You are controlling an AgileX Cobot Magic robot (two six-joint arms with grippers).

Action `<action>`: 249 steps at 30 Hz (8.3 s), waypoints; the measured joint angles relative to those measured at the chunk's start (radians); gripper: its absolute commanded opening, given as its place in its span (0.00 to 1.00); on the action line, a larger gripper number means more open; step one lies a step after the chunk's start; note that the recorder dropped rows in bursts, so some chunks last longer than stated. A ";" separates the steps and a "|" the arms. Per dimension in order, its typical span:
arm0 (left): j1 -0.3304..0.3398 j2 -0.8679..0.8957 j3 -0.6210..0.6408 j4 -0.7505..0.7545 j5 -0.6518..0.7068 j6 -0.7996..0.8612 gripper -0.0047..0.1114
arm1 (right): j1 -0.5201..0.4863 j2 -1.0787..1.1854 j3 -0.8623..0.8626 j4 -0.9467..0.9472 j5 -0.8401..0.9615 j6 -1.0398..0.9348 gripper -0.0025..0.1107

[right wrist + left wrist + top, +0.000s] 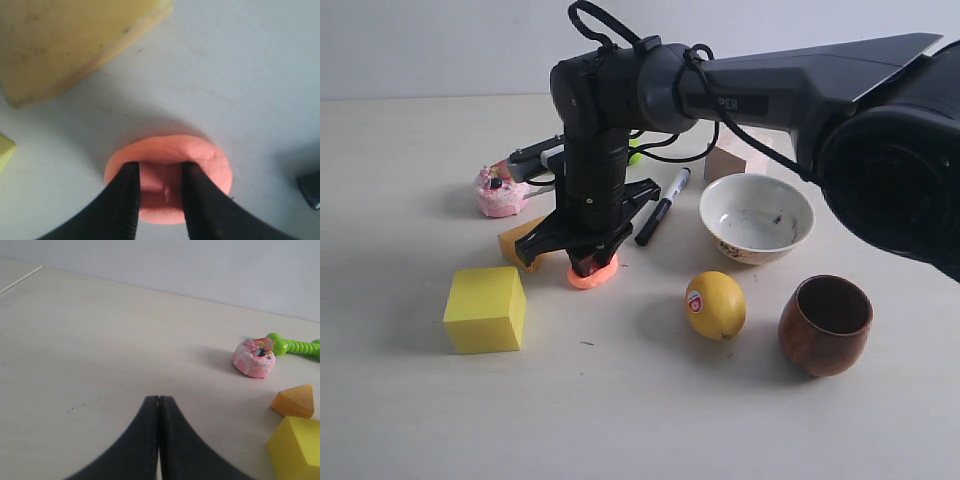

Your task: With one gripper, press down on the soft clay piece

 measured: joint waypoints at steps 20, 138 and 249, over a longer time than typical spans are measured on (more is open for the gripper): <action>0.000 0.000 0.000 0.000 0.000 0.000 0.04 | 0.000 -0.002 0.000 -0.002 0.000 0.000 0.21; 0.000 0.000 0.000 0.000 0.000 0.000 0.04 | 0.004 -0.033 0.002 -0.009 0.000 -0.010 0.14; 0.000 0.000 0.000 0.000 0.000 0.000 0.04 | -0.791 -2.281 1.663 -0.159 -0.762 0.111 0.02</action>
